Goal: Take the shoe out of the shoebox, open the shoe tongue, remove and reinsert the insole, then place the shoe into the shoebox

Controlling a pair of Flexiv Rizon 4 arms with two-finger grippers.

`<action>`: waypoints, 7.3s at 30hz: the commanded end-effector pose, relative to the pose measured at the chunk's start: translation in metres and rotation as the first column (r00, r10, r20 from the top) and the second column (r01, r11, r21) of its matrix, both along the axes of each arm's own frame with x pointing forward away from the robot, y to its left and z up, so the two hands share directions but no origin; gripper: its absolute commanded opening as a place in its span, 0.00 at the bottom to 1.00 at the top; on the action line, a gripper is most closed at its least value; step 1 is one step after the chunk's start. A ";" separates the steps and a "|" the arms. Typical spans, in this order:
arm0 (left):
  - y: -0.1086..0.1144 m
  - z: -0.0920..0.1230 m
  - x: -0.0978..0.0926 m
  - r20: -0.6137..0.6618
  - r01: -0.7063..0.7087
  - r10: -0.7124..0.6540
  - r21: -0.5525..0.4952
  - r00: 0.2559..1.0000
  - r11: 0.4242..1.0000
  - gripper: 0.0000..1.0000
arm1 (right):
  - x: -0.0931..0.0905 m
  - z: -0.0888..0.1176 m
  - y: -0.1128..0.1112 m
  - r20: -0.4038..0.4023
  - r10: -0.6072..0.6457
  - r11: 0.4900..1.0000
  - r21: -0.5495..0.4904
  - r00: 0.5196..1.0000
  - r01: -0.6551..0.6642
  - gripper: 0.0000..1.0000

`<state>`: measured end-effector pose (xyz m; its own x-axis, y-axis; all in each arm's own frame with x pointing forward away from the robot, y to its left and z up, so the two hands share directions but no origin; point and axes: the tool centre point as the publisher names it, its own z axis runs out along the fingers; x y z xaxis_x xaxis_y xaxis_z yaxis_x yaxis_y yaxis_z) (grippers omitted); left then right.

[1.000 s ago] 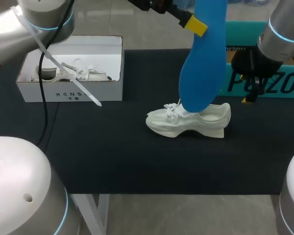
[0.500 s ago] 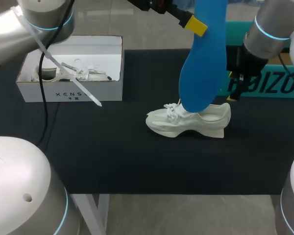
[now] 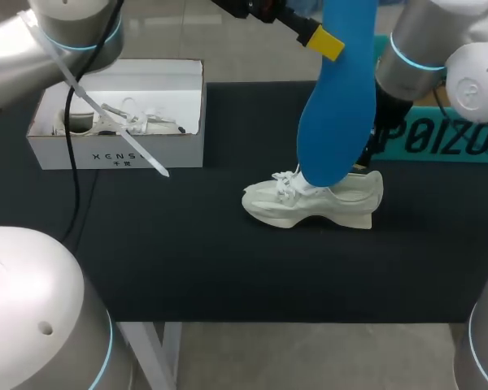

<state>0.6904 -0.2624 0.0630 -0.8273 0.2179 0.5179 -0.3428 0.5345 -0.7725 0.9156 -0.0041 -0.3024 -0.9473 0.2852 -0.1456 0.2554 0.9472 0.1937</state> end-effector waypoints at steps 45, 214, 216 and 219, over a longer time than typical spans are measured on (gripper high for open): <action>0.000 -0.001 -0.001 0.001 -0.002 0.002 0.001 1.000 1.000 0.00 | -0.002 -0.085 0.019 -0.146 0.071 0.996 -0.040 0.987 -0.077 0.00; 0.000 -0.001 -0.001 0.001 -0.002 0.002 0.001 1.000 1.000 0.00 | -0.153 0.029 -0.036 -0.975 0.013 0.473 -0.190 -0.222 0.860 1.00; 0.000 -0.001 -0.001 0.001 -0.002 0.002 0.001 1.000 1.000 0.00 | -0.156 0.037 -0.035 -0.974 0.037 0.494 -0.175 -0.222 0.852 1.00; 0.000 -0.001 -0.001 0.001 -0.002 0.002 0.001 1.000 1.000 0.00 | -0.153 0.041 -0.038 -0.974 0.045 0.480 -0.174 -0.223 0.860 1.00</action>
<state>0.6900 -0.2620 0.0628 -0.8277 0.2173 0.5174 -0.3431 0.5337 -0.7729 0.7567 -0.0329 -0.2596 0.1950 0.6842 0.7028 0.9798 -0.1028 -0.1718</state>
